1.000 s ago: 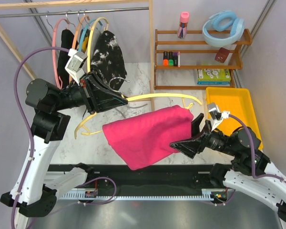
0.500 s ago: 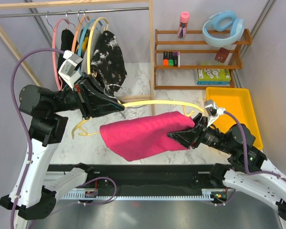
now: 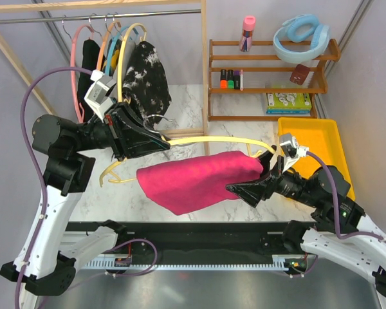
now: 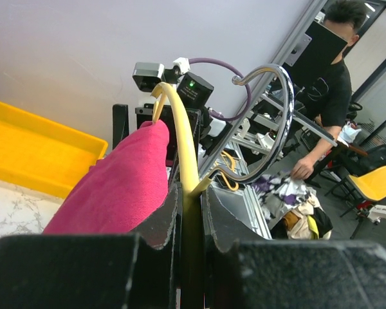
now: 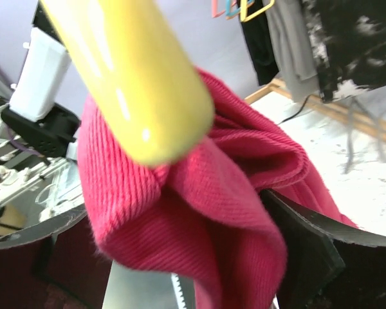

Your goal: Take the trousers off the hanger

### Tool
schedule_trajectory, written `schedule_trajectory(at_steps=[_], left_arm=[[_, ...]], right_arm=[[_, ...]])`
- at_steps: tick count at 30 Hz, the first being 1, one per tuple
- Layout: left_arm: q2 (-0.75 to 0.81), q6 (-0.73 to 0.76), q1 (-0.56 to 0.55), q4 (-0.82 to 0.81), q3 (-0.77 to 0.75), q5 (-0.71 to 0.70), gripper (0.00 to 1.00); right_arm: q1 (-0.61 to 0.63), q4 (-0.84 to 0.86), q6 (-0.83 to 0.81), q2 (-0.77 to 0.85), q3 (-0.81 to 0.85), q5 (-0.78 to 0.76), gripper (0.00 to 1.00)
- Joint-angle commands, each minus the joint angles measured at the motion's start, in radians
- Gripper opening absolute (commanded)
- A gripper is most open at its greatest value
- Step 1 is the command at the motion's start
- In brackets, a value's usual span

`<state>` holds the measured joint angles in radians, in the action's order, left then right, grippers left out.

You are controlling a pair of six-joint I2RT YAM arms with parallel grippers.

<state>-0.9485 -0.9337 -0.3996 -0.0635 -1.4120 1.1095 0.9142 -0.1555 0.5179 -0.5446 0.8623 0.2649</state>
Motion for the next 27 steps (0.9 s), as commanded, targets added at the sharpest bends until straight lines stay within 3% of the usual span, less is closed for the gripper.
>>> schedule_trajectory(at_steps=[1,4,6,8,13,14,15,20,27], left_arm=[[0.014,-0.059,-0.004,-0.093,-0.031,0.012,0.02],[0.011,-0.060,-0.004,-0.093,-0.036,0.012,0.02],[0.010,-0.056,-0.004,-0.093,-0.033,0.012,0.02],[0.004,-0.050,-0.004,-0.091,-0.025,0.012,0.02],[-0.001,-0.008,-0.004,-0.055,-0.010,0.001,0.02],[-0.001,0.027,-0.004,-0.035,-0.011,-0.013,0.02],[0.001,0.045,-0.004,0.000,-0.015,-0.025,0.02],[0.002,0.229,-0.004,0.165,-0.038,-0.132,0.02],[-0.022,0.315,-0.004,0.234,0.034,-0.160,0.02]], right_arm=[[0.000,0.045,-0.064,-0.017,0.061,-0.066,0.86],[0.000,0.114,-0.030,-0.047,0.052,0.029,0.75],[-0.001,0.201,0.000,-0.052,0.035,0.075,0.56],[-0.001,0.235,0.031,-0.054,0.017,0.099,0.31],[0.000,0.333,0.085,-0.063,-0.011,0.189,0.29],[0.000,0.333,0.085,-0.063,-0.012,0.194,0.06],[0.000,0.312,0.083,-0.064,-0.008,0.191,0.00],[-0.001,0.344,0.113,-0.061,-0.020,0.227,0.00],[-0.001,0.439,0.128,-0.116,0.073,0.194,0.00]])
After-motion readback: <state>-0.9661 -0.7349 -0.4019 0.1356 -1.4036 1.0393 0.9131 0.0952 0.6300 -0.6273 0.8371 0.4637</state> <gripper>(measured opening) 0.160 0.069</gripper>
